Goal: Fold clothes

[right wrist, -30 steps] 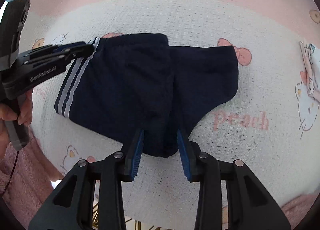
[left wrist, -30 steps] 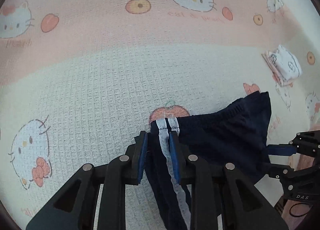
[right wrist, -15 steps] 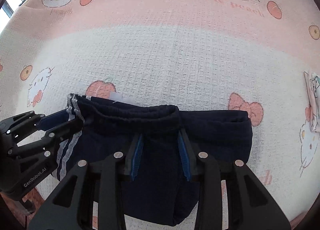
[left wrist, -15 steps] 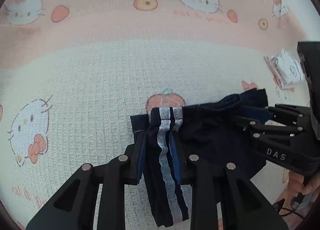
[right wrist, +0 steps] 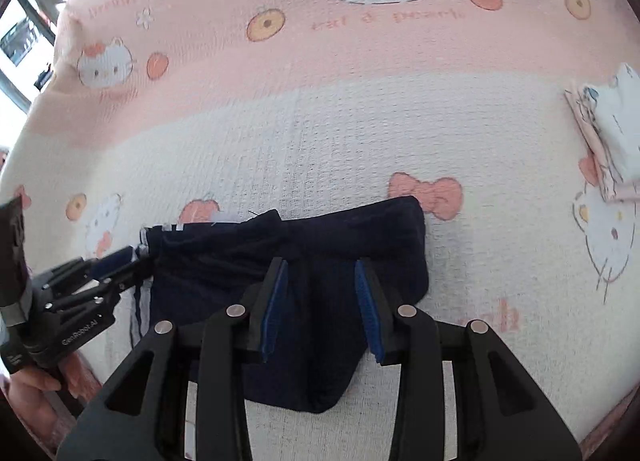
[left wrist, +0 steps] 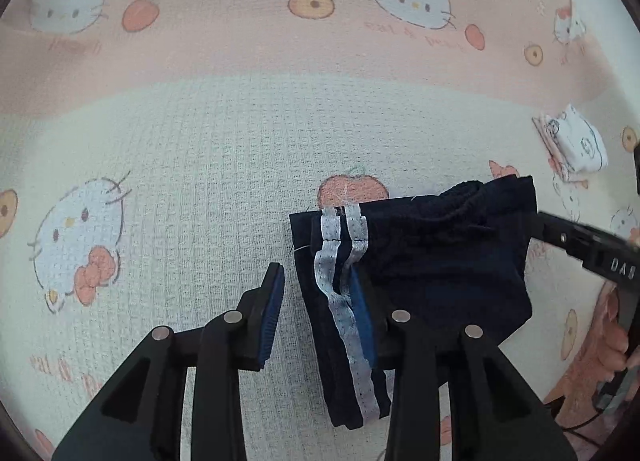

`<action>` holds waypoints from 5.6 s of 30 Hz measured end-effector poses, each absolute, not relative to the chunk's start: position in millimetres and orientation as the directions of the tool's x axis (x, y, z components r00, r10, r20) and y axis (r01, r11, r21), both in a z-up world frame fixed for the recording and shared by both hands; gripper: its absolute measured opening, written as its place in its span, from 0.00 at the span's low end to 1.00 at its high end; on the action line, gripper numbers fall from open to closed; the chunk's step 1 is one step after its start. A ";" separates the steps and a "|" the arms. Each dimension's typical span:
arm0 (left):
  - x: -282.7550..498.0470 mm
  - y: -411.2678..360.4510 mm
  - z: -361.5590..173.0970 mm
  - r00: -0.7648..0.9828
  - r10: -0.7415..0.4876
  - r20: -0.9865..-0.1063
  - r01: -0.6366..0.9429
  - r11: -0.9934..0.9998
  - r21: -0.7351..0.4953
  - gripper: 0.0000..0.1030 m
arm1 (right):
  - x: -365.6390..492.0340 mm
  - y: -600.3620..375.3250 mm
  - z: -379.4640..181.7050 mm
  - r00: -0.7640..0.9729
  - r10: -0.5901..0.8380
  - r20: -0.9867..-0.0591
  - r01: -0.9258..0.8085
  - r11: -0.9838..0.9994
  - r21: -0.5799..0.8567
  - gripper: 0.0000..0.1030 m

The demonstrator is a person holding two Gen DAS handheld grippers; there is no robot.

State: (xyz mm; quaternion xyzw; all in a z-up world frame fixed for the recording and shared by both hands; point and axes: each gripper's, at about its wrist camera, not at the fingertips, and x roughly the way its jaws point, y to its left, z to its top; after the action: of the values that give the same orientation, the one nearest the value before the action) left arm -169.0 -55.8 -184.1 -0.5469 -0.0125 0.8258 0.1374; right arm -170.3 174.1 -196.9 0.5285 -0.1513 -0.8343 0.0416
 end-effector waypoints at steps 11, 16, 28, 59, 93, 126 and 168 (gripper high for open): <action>-142.4 -59.2 -193.6 -0.342 0.309 -0.888 -0.113 -0.951 -0.287 0.38 | -121.2 190.3 -223.0 -0.392 -0.325 -0.861 -0.126 -0.908 0.400 0.50; -148.8 -91.0 -180.3 -0.379 0.339 -0.861 -0.049 -0.937 -0.347 0.39 | -125.2 184.4 -224.0 -0.374 -0.240 -0.896 -0.124 -0.945 0.304 0.51; -150.3 -66.4 -165.6 -0.440 0.298 -0.847 -0.208 -0.952 -0.226 0.39 | -114.9 177.2 -197.4 -0.435 -0.049 -0.899 -0.079 -0.993 0.093 0.51; -157.5 -76.8 -204.4 -0.307 0.458 -0.834 -0.071 -0.885 -0.460 0.42 | -135.0 199.0 -207.2 -0.405 -0.256 -0.878 -0.042 -0.954 0.297 0.45; -154.2 -2.6 -149.9 -0.269 0.632 -0.726 -0.151 -0.773 -0.616 0.13 | -126.9 200.2 -153.3 -0.428 -0.331 -0.841 -0.071 -0.915 0.396 0.12; -281.2 379.7 -162.2 -0.111 0.602 -0.791 -0.343 -0.770 -0.538 0.14 | -177.8 579.7 -110.1 -0.520 -0.057 -0.853 -0.326 -0.909 0.259 0.15; -239.6 100.9 -38.9 -0.603 0.123 -0.788 -0.093 -0.992 -0.084 0.45 | -168.1 374.4 -37.5 -0.583 -0.063 -0.810 -0.157 -0.969 0.189 0.75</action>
State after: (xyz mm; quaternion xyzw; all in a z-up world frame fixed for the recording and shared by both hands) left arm -239.6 100.9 -38.9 -0.4412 -0.0171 0.8952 0.0601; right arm -168.1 374.4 -37.5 0.4557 -0.1209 -0.8815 -0.0269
